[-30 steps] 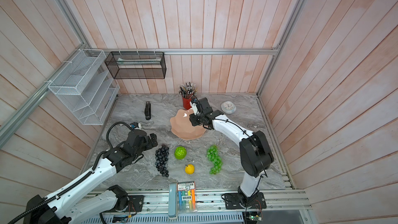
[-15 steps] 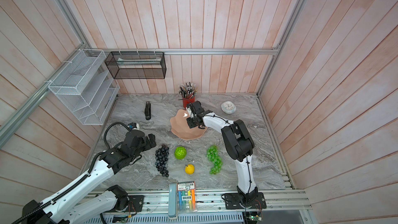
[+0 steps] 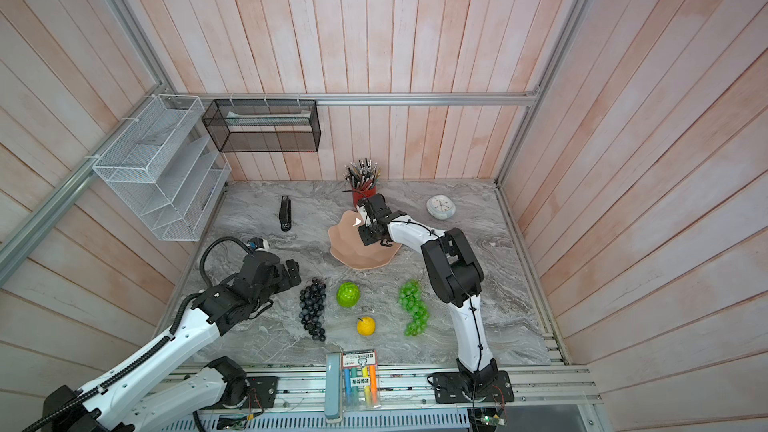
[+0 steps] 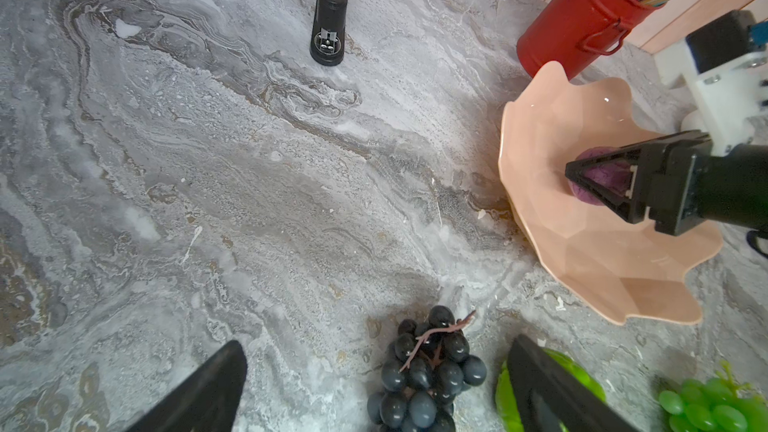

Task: Place and organize the fake fruits in the fruit bowl
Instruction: 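Release the purple fruit into the bowl while the left gripper reaches out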

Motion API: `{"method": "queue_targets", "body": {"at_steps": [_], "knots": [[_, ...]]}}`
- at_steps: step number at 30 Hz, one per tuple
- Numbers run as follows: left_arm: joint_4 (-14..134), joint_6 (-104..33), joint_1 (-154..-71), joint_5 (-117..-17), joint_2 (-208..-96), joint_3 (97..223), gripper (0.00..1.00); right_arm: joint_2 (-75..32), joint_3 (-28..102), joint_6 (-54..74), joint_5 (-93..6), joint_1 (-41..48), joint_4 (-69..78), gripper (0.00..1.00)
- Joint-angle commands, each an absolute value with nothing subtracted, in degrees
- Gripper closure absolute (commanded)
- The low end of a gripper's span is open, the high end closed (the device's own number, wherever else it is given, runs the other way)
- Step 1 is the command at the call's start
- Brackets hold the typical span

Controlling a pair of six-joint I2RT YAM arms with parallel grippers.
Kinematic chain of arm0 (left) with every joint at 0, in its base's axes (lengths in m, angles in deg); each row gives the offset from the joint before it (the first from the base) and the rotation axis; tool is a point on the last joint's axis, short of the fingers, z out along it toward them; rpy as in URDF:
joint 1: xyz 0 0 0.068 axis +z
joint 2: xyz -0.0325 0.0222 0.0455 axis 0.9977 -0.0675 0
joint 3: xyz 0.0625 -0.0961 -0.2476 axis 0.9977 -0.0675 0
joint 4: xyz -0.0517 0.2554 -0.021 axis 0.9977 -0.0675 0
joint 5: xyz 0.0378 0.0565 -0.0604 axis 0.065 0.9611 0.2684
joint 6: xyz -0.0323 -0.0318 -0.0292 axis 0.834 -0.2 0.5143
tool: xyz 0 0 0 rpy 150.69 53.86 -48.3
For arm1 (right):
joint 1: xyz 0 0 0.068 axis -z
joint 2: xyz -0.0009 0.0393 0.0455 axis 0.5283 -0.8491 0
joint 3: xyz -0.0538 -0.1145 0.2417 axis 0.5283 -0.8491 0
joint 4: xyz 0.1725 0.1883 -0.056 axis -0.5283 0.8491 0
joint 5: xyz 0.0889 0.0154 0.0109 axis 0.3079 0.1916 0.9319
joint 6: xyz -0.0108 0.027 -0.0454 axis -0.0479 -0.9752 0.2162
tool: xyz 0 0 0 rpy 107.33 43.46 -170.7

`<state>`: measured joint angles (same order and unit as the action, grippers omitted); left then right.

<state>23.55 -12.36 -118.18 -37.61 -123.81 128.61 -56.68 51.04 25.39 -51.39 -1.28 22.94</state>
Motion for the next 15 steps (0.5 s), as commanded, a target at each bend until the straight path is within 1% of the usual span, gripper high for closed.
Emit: {"method": "queue_targets", "body": {"at_steps": [1,3,5,11,15], "knots": [[21.5,-12.7,-118.5,-37.5,-122.7,131.2,0.00,-57.3,53.3,26.5,-51.7,-1.2,24.0,0.38],[20.9,-13.5,-118.5,-39.0,-122.9,131.8,0.00,-56.4,53.1,27.0,-51.8,-1.4,24.2,0.25],[20.1,-14.3,-118.5,-40.7,-123.8,132.9,0.00,-55.5,52.9,27.3,-52.2,-1.7,24.1,0.20],[18.0,-16.3,-118.5,-48.2,-127.0,135.9,0.00,-52.1,55.3,28.1,-53.4,-1.9,27.3,0.18],[16.8,-18.0,-118.5,-53.8,-129.2,136.4,0.00,-46.2,53.8,28.3,-55.4,-3.0,28.0,0.18]]}}
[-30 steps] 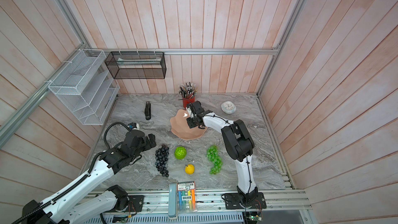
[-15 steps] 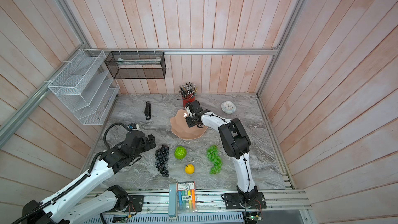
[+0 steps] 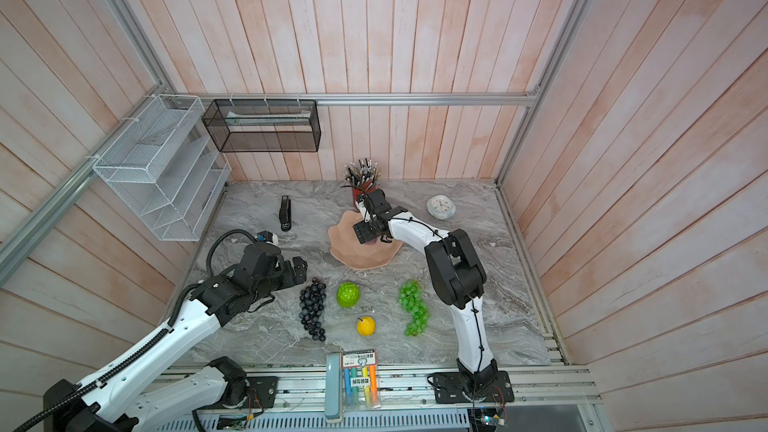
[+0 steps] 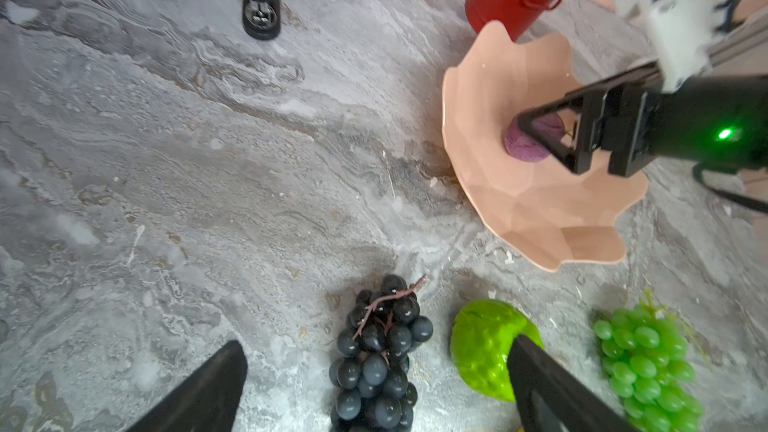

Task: Place and organize the fake fruits in the fruit bowl
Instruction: 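Release the purple fruit into the bowl while the left gripper reaches out, then grasp the bumpy green fruit with the left gripper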

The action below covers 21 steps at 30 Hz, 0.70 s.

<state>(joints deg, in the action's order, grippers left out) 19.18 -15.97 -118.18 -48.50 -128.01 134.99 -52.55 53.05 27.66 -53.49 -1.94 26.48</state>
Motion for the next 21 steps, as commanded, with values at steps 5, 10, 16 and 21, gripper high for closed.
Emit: {"method": "queue_targets", "body": {"at_steps": [5,10,16,21], "knots": [[15.1,-19.6,-119.2,-59.6,-133.0,138.0,0.06,-36.0,44.8,25.1,-55.5,-3.6,26.3,0.17],[15.2,-20.3,-123.6,-61.2,-137.6,140.1,0.08,-23.4,28.1,19.6,-54.8,-4.1,20.4,0.19],[16.0,-21.0,-129.7,-59.1,-147.3,145.4,0.08,-11.2,12.0,14.5,-55.2,-3.9,14.1,0.20],[17.2,-22.1,-132.9,-59.4,-155.4,150.1,0.07,-7.4,8.1,13.5,-55.6,-3.2,12.9,0.19]]}}
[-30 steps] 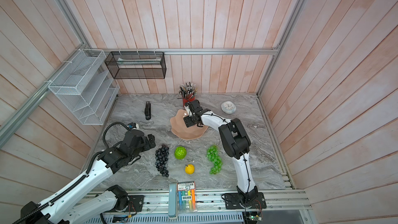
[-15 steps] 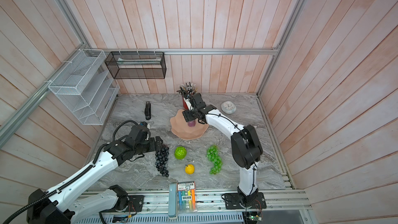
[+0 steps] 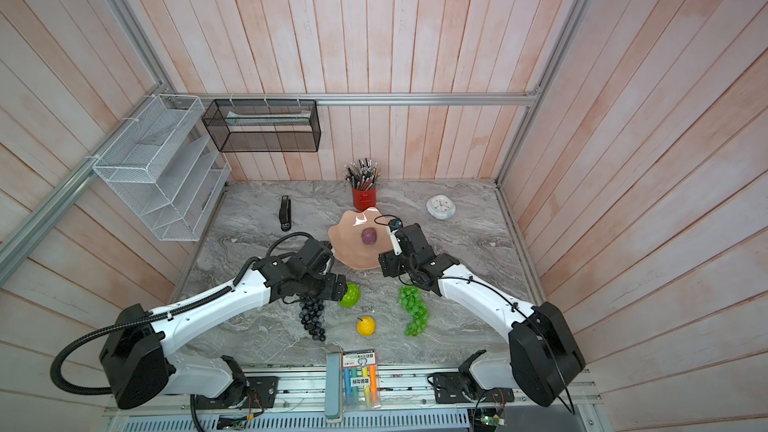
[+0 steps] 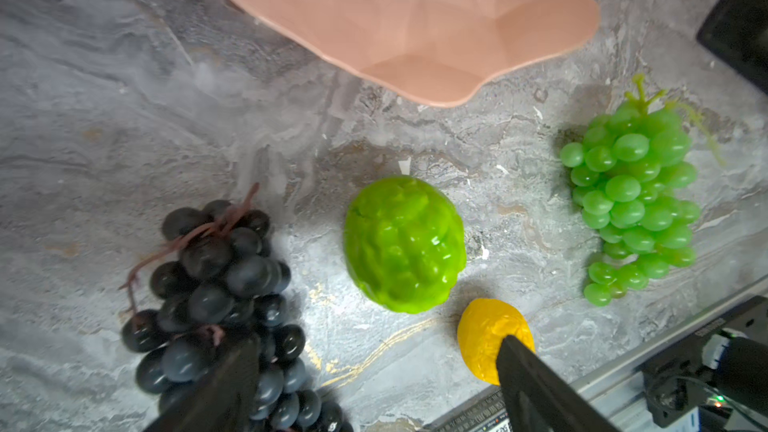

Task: Place and organize the fake fruits in the fruit bowl
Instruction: 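Grasp the bumpy green fruit with the left gripper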

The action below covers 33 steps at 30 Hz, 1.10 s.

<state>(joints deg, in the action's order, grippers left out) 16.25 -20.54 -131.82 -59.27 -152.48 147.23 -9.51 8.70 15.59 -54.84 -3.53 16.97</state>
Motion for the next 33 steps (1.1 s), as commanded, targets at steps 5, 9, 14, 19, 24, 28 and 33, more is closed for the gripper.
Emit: {"method": "queue_targets", "body": {"at_steps": [5,9,14,19,24,28,33], "knots": [[15.5,-23.9,-134.5,-58.7,-163.4,155.1,0.06,-5.2,5.8,12.1,-55.0,-1.2,11.5,0.19],[14.5,-24.6,-135.2,-55.8,-168.0,157.3,0.07,-3.3,4.2,11.5,-54.1,-0.1,10.4,0.19],[16.0,-25.1,-135.3,-56.7,-171.1,156.9,0.08,-2.5,3.2,11.7,-54.1,0.4,10.2,0.19],[17.1,-25.4,-135.3,-56.6,-173.0,156.4,0.17,-2.4,2.7,12.0,-53.9,0.5,9.9,0.19],[18.5,-25.2,-135.3,-55.8,-173.0,155.3,0.28,-2.5,2.2,12.2,-53.7,0.6,9.2,0.19],[19.5,-24.9,-135.2,-55.2,-172.8,154.0,0.41,-2.9,2.2,12.1,-53.0,0.6,9.1,0.19],[20.6,-24.4,-135.0,-54.0,-168.5,152.5,0.44,-3.1,2.5,12.2,-52.3,0.6,9.2,0.20]]}}
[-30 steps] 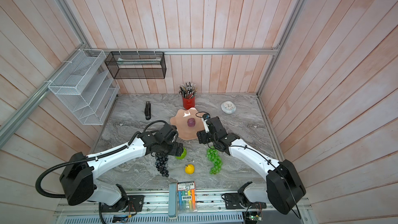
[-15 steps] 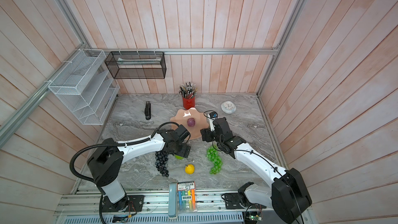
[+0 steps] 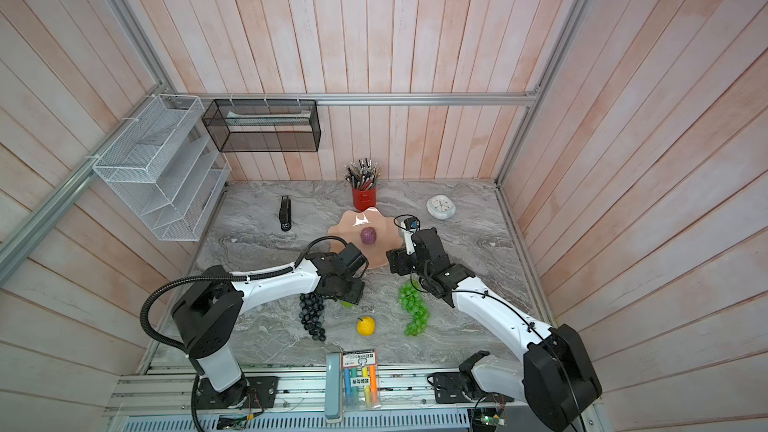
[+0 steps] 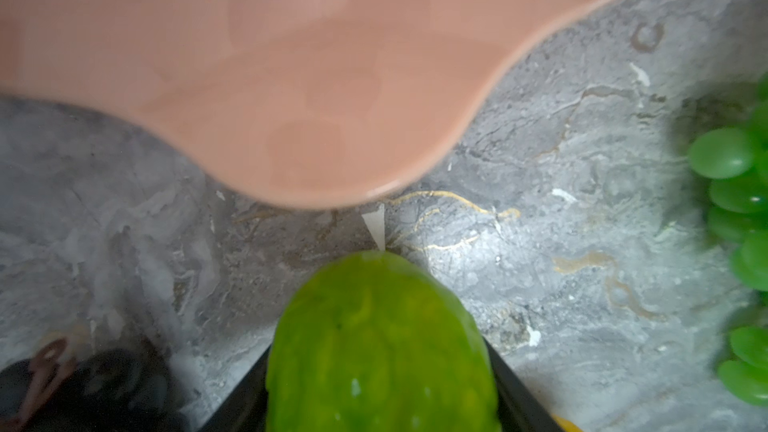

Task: Place and organize the fake fruits in the fruit bowl
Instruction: 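Grasp the bumpy green fruit with the left gripper, then carry the green fruit into the bowl with the left gripper and release it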

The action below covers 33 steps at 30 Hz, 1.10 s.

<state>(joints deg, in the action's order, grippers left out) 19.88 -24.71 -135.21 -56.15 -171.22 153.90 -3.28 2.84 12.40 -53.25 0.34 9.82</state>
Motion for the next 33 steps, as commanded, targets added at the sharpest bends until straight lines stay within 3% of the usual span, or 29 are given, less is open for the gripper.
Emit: {"method": "queue_targets", "body": {"at_steps": [1,13,23,33], "knots": [[20.4,-24.6,-134.9,-53.9,-167.7,152.5,0.47,-3.1,2.5,12.2,-52.3,0.6,9.1,0.20],[17.4,-26.7,-128.3,-58.4,-158.7,157.3,0.50,-3.6,3.7,11.9,-50.6,0.6,7.0,0.23],[16.3,-32.8,-121.5,-56.4,-176.1,178.1,0.50,-3.3,4.4,11.6,-47.2,0.1,7.0,0.26],[16.6,-33.1,-117.7,-55.3,-191.5,190.7,0.50,-2.0,2.6,12.0,-47.1,0.0,6.3,0.26]]}}
